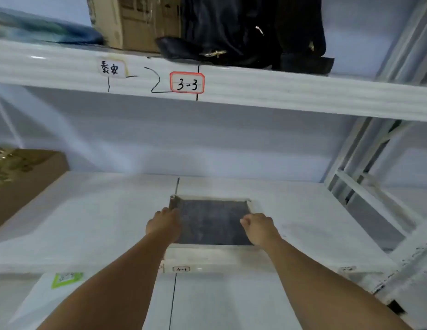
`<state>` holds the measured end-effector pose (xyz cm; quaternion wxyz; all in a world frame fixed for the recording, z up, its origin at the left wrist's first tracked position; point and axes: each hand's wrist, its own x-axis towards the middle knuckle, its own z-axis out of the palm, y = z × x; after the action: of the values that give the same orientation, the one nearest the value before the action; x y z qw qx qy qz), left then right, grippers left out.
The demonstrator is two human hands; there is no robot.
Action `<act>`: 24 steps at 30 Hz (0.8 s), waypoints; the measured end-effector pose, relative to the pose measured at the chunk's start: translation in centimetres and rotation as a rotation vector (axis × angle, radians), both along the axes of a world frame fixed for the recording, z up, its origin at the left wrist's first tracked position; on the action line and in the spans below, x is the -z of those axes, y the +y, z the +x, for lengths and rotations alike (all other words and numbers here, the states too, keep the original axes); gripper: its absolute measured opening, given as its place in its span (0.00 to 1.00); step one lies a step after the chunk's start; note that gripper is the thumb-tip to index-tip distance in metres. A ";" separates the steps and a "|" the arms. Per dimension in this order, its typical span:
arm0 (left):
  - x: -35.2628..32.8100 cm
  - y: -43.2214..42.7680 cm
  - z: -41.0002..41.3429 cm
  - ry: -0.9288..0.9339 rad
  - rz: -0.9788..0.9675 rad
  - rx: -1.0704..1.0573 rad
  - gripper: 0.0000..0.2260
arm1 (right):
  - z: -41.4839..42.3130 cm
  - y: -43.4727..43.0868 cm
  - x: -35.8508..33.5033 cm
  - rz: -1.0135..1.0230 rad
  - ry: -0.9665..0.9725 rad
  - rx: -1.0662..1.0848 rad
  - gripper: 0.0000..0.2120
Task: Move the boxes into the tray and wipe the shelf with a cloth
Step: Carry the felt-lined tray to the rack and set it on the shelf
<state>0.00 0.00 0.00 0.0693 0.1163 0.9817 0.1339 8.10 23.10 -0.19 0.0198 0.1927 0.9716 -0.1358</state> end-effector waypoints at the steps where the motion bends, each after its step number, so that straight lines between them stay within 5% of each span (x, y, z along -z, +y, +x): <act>1: 0.5 -0.2 -0.3 -0.016 -0.029 -0.003 0.16 | -0.3 -0.1 0.4 0.032 -0.021 0.005 0.15; 11: 4.8 -2.0 -2.6 -0.045 0.294 -0.079 0.18 | -0.6 -0.5 4.7 -0.123 -0.150 0.181 0.24; 24: 6.8 -2.1 -2.7 -0.095 0.329 -0.086 0.12 | -1.2 0.0 5.6 -0.060 -0.021 0.226 0.17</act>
<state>-2.73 -2.06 -6.82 0.0899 0.0776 0.9463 0.3007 6.87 23.15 -5.78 0.0206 0.3017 0.9389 -0.1642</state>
